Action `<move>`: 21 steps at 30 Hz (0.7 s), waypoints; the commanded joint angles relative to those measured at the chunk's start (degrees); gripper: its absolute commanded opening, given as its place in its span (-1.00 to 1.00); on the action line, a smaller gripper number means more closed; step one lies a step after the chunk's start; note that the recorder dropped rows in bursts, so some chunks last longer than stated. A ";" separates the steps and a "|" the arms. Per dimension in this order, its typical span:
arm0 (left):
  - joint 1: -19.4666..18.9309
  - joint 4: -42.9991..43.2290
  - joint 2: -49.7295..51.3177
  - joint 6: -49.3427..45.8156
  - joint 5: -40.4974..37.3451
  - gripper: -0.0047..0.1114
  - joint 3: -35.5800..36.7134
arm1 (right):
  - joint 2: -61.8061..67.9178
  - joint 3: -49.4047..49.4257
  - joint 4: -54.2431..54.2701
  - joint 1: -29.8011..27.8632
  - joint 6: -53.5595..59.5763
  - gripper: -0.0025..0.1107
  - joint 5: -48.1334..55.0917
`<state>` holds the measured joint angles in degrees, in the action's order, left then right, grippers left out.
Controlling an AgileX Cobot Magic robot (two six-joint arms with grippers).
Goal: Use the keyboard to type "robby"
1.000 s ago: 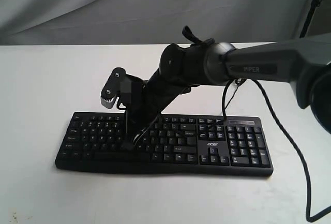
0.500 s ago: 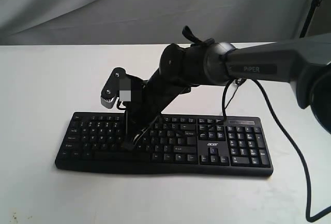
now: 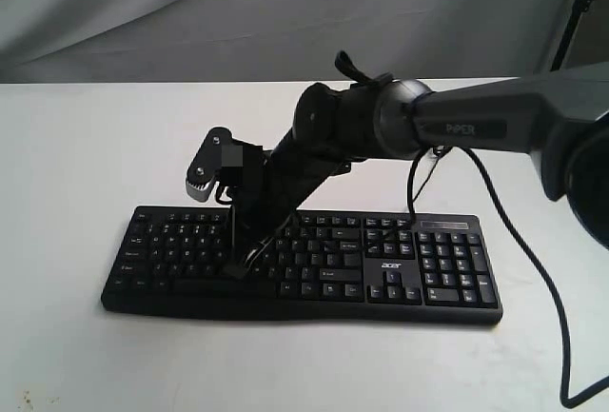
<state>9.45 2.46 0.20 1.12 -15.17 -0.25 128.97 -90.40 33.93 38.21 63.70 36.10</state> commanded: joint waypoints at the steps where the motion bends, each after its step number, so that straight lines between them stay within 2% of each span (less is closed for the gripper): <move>1: 0.36 0.27 -0.20 0.16 0.31 -0.92 0.25 | 0.13 -0.03 0.00 -0.23 0.30 -0.96 0.57; 13: 0.36 0.27 -0.20 0.16 0.31 -0.92 0.25 | -0.03 -0.14 -0.10 -0.23 0.30 -0.96 0.25; 21: 0.36 0.27 -0.20 0.16 0.31 -0.92 0.25 | -5.05 -0.37 -0.54 -0.12 0.30 -0.96 0.99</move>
<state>9.45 2.46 0.20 1.12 -15.17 -0.25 126.69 -90.40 33.81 38.21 63.70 36.61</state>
